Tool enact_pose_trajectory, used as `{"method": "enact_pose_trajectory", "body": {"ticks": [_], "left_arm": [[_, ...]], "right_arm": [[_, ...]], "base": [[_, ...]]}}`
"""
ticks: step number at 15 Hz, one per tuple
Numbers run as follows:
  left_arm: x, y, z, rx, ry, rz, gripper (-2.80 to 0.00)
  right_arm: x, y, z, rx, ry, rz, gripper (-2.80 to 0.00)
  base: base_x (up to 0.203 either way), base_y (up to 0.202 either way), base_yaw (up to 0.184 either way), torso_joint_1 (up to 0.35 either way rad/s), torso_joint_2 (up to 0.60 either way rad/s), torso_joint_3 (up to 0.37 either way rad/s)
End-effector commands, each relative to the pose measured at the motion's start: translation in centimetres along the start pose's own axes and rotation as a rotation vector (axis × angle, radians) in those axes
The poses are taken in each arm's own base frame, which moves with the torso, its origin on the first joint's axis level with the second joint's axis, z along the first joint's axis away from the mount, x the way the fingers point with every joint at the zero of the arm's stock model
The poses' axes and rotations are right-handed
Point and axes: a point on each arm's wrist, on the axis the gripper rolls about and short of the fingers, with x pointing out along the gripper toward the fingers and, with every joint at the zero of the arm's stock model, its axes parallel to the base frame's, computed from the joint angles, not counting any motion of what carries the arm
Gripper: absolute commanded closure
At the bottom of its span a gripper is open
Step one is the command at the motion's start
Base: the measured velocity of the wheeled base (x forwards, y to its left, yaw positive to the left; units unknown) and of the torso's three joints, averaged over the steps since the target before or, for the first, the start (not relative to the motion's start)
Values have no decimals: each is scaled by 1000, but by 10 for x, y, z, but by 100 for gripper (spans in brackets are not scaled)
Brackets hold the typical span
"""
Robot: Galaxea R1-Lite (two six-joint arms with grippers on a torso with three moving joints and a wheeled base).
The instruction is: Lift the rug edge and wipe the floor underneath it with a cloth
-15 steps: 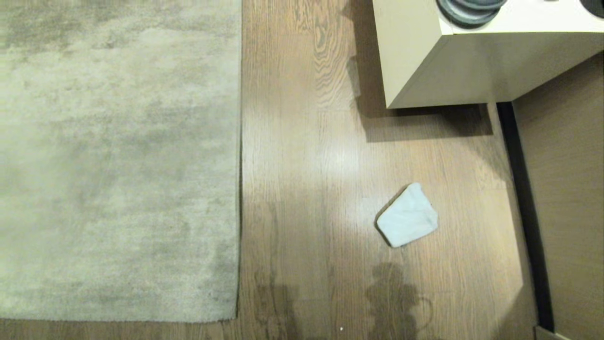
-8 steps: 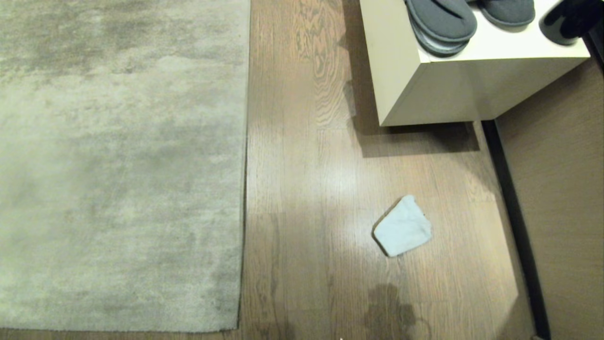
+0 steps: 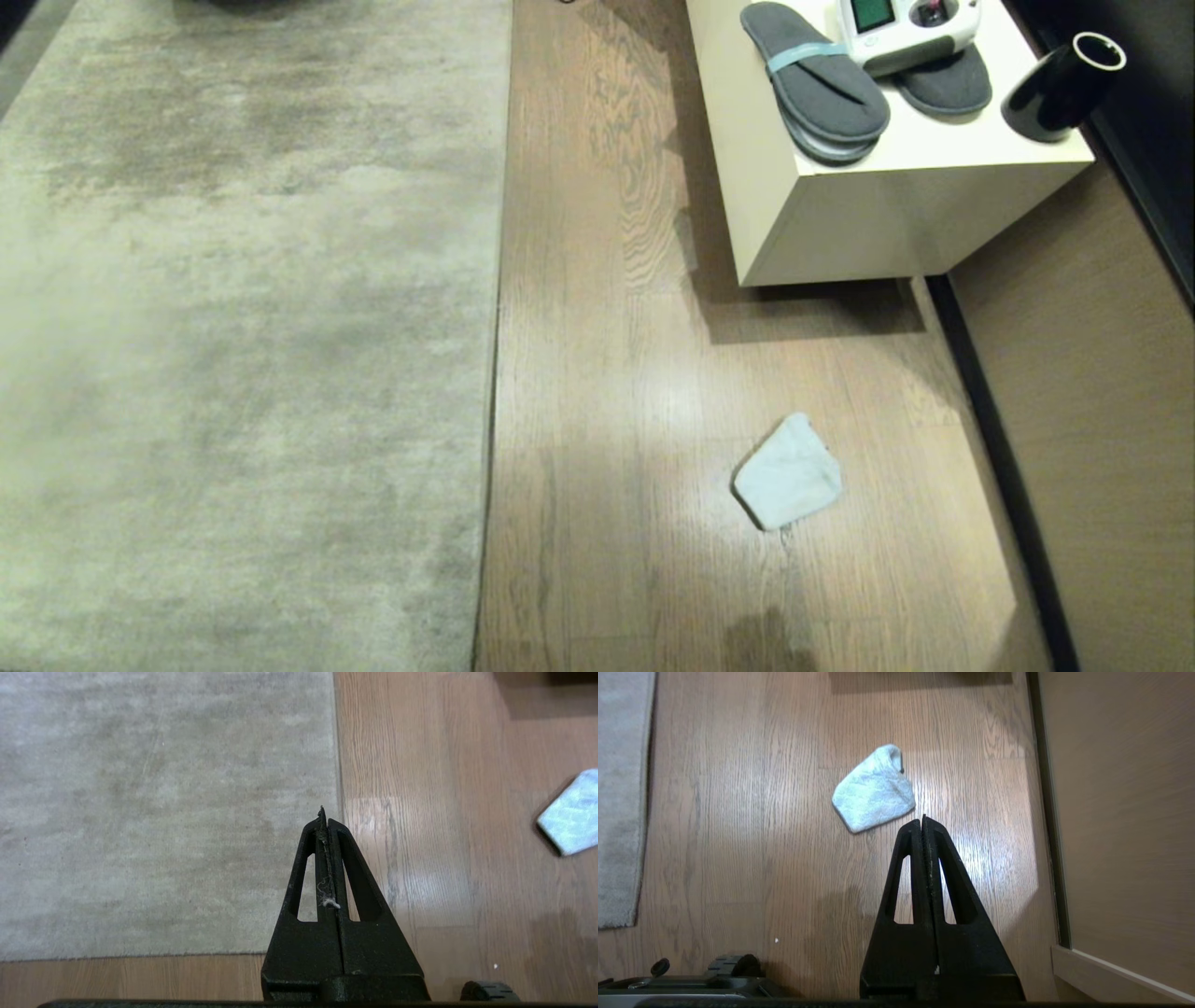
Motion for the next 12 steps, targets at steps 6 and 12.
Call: {"method": "enact_pose_trajectory", "body": {"ticks": [6, 12], "left_arm": [[0, 0, 0, -2, 1, 0, 0], [0, 0, 0, 0, 1, 0, 0]], "right_arm": [[0, 0, 0, 0, 2, 0, 0], [0, 0, 0, 0, 2, 0, 0]], "base": [[0, 0, 0, 3, 3, 204], [0, 0, 0, 1, 0, 202]]}}
